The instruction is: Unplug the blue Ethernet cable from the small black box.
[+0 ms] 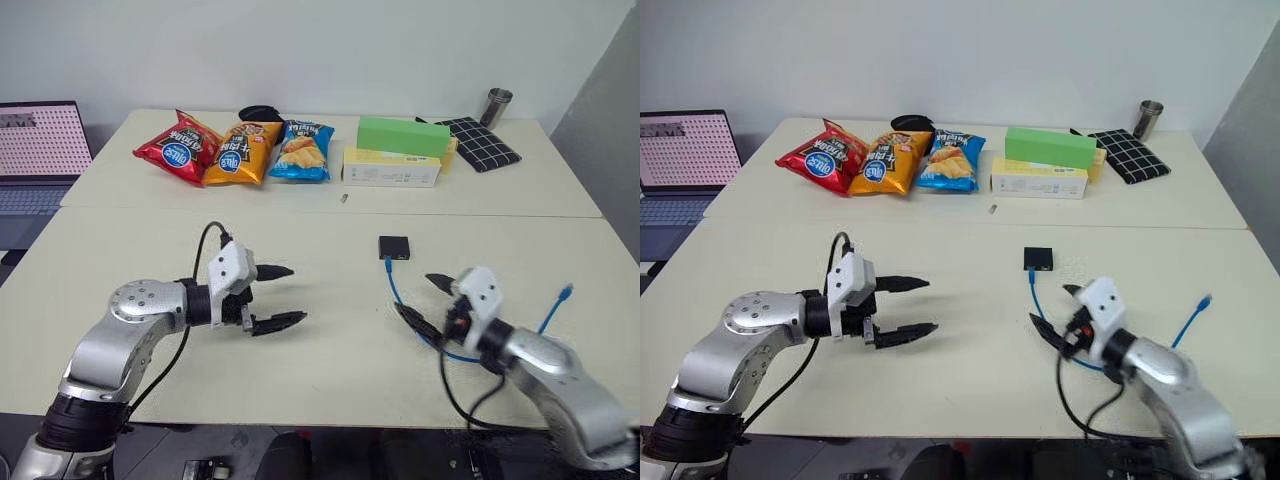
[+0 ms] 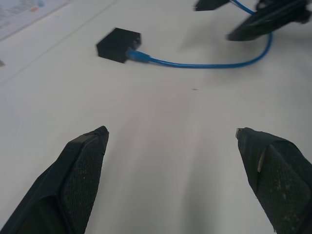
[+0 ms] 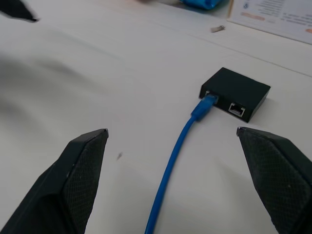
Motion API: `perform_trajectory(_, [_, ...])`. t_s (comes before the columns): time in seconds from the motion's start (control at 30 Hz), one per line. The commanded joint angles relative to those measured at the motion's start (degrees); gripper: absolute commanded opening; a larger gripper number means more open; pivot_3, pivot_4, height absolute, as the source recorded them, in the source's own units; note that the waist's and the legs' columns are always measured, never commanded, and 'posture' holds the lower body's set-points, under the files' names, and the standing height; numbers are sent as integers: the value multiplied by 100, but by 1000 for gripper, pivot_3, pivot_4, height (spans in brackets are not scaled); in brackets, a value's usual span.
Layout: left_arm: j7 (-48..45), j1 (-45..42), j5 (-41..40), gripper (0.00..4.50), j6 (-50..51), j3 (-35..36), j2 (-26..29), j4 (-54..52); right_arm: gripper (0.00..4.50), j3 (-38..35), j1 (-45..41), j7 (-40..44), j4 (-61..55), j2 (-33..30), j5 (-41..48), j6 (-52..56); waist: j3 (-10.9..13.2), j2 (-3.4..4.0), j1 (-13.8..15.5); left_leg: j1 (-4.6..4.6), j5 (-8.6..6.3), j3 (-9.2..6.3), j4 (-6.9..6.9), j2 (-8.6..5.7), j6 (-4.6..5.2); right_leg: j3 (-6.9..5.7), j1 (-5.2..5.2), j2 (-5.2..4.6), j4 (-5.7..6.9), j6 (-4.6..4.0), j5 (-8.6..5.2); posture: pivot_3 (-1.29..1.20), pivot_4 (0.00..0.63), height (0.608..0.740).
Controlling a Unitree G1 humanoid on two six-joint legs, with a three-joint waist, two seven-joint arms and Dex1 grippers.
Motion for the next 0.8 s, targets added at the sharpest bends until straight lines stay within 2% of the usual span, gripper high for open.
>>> perform_trajectory(0.03, [-161,-165,-90,4445,-73,0,35,-94,4479,442,-322,-547,473,453,-583,-170,0,0,9,-2,0,-1,-1,0,0,-2,-2,0,0,0,0,0,150,740])
perform_trajectory(0.27, [-240,-366,-60,4445,-129,-67,-65,56,4479,690,-771,-1511,1385,1376,-1372,-258,0,1,-1,-5,0,0,0,0,-1,-1,-9,-1,4,0,0,0,150,740])
perform_trajectory(0.47, [-213,-330,-17,4500,-237,-85,-151,125,3236,358,-972,-2057,1821,1811,-1575,-340,0,0,-2,-5,1,0,0,1,-1,-1,-11,-1,7,0,0,0,150,740])
perform_trajectory(0.8, [-106,-303,21,4500,-354,-36,-290,368,671,269,-1185,-1862,2013,1752,-1586,-342,0,0,-4,-5,0,2,0,0,-1,1,-11,-1,8,0,0,0,150,740])
